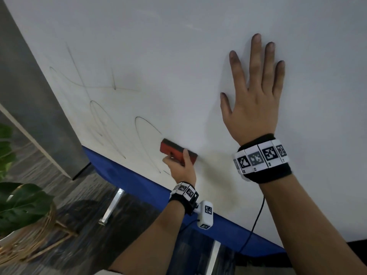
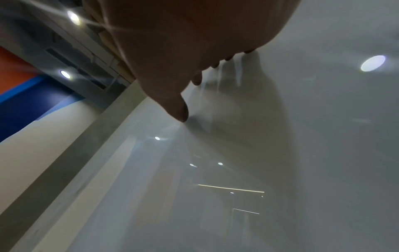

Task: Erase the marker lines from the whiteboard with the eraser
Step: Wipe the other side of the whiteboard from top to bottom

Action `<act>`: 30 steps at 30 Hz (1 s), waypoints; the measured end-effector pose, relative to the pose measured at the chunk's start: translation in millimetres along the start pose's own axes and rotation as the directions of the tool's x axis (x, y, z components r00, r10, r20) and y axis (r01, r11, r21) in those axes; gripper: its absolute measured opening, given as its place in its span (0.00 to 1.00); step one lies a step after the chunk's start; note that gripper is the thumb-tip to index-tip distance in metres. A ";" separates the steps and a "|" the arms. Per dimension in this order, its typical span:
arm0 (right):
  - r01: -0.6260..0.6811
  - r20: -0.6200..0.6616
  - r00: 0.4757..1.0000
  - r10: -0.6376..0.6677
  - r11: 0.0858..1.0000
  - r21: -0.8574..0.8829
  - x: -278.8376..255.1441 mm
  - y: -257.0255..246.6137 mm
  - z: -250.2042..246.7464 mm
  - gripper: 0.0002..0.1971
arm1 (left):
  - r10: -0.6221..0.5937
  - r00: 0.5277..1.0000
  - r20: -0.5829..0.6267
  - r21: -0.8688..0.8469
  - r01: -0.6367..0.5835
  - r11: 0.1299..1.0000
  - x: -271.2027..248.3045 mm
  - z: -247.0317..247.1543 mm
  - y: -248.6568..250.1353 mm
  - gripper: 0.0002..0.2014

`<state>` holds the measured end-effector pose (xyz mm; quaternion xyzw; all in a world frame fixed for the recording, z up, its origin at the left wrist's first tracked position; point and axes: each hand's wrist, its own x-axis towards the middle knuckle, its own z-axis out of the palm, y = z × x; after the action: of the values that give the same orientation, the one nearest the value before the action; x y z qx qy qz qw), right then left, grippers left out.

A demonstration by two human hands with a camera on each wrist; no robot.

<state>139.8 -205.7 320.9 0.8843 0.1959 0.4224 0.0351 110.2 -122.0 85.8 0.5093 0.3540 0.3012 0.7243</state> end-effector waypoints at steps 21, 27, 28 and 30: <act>-0.006 0.002 1.000 0.006 1.000 -0.025 -19.4 -1.6 7.7 0.38 | -0.213 0.975 -0.060 0.131 0.219 0.967 -16.3 6.6 -77.3 0.29; 0.016 -0.022 1.000 -0.017 0.999 -0.038 -28.5 5.3 17.9 0.36 | 0.092 0.994 0.063 0.136 -0.100 0.986 -24.1 19.4 -84.5 0.35; 0.024 -0.021 0.999 -0.025 0.999 -0.045 -30.4 7.3 20.0 0.36 | 0.086 0.995 0.040 0.130 -0.091 0.987 -18.9 17.9 -92.5 0.35; 0.036 -0.020 0.999 -0.037 0.998 -0.058 -34.4 11.3 23.5 0.36 | 0.007 1.000 -0.014 0.110 -0.006 0.994 -5.0 10.7 -117.4 0.34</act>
<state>141.8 -226.6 283.2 0.8747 0.2000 0.4365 0.0663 125.1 -166.8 -22.3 0.5475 0.3736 0.2872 0.6915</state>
